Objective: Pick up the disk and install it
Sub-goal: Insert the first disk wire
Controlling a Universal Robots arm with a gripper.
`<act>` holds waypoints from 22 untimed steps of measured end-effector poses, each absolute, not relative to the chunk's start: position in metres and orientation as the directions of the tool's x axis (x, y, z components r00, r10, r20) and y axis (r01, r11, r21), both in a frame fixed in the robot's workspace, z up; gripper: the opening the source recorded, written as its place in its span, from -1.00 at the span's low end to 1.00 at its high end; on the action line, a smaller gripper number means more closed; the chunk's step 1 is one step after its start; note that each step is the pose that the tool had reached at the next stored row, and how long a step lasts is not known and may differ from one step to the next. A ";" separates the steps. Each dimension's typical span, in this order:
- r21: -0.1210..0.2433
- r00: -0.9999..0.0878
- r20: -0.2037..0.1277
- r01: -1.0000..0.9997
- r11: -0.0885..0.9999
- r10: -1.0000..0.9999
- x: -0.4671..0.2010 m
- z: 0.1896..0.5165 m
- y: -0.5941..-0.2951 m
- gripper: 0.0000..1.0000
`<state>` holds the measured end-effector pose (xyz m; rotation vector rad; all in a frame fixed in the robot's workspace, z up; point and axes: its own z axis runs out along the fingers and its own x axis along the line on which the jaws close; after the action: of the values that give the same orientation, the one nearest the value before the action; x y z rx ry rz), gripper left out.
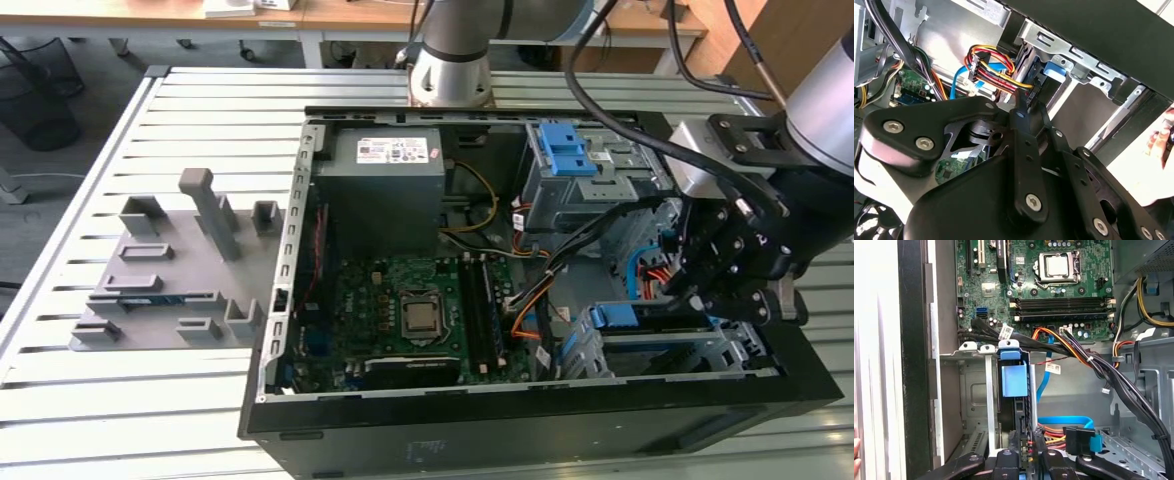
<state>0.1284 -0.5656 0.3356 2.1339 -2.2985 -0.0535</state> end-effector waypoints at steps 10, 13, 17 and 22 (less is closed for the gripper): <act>0.032 -0.074 -0.019 -0.997 0.074 -0.997 0.129 0.339 -0.566 -0.79; 0.032 -0.074 -0.019 -0.997 0.074 -0.997 0.130 0.338 -0.566 -0.79; 0.031 -0.074 -0.019 -0.997 0.074 -0.997 0.131 0.337 -0.566 -0.79; 0.031 -0.074 -0.020 -0.997 0.074 -0.997 0.132 0.336 -0.566 -0.79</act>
<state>0.1320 -0.5655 0.3360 2.1327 -2.2972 -0.0567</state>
